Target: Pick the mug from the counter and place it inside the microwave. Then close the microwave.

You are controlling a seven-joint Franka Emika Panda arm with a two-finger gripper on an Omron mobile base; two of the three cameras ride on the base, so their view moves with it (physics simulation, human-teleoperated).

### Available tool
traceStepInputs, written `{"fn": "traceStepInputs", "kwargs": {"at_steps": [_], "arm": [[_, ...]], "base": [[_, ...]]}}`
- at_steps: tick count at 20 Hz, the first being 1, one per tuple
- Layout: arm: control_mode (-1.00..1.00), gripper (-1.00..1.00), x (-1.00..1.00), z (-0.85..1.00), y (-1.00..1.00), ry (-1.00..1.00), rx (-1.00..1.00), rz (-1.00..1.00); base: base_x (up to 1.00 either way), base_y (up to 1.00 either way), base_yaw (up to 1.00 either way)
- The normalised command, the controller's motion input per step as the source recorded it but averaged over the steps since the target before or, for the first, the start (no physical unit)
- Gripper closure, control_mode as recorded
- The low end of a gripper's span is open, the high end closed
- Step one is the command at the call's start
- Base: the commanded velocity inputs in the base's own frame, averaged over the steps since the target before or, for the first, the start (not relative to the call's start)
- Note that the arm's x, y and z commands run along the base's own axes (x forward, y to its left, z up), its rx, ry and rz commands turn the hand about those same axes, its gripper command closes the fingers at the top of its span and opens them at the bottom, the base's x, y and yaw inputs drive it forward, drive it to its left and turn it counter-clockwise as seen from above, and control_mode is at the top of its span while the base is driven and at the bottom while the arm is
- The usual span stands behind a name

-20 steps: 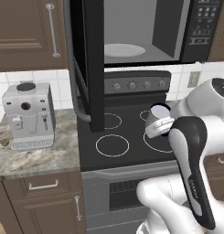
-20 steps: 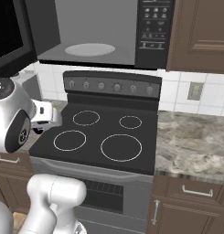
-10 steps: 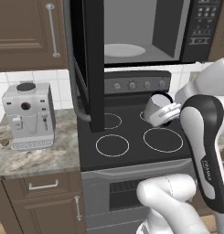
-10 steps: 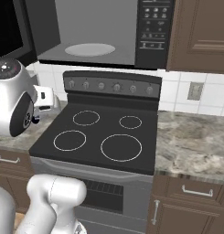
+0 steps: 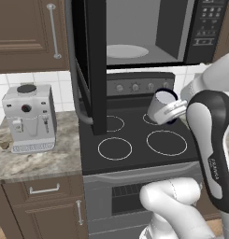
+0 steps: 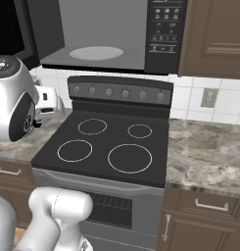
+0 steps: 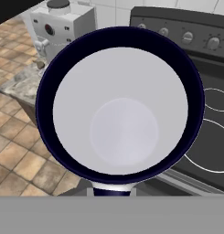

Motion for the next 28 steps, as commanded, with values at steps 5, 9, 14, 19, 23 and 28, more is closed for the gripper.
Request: {"fn": "traceStepInputs", "kwargs": {"at_steps": [5, 9, 14, 19, 23, 28], "arm": [[-1.0, 1.0, 0.0, 0.08, 0.0, -0.01, 0.0, 0.0], [-1.0, 1.0, 0.0, 0.14, 0.0, -0.03, 0.0, 0.0], [-1.0, 1.0, 0.0, 0.14, 0.0, -0.09, 0.0, -0.02], [-1.0, 1.0, 0.01, 0.12, -0.01, -0.06, 0.0, -0.04], [-1.0, 1.0, 0.2, 0.04, -0.02, -0.01, 0.04, -0.07], [-1.0, 1.0, 0.24, 0.25, 0.0, 0.01, 0.07, -0.11]], "base": [[0.0, 0.0, 0.0], [0.0, 0.0, 0.0], [0.0, 0.0, 0.0], [0.0, 0.0, 0.0], [0.0, 0.0, 0.0], [0.0, 0.0, 0.0]]}}
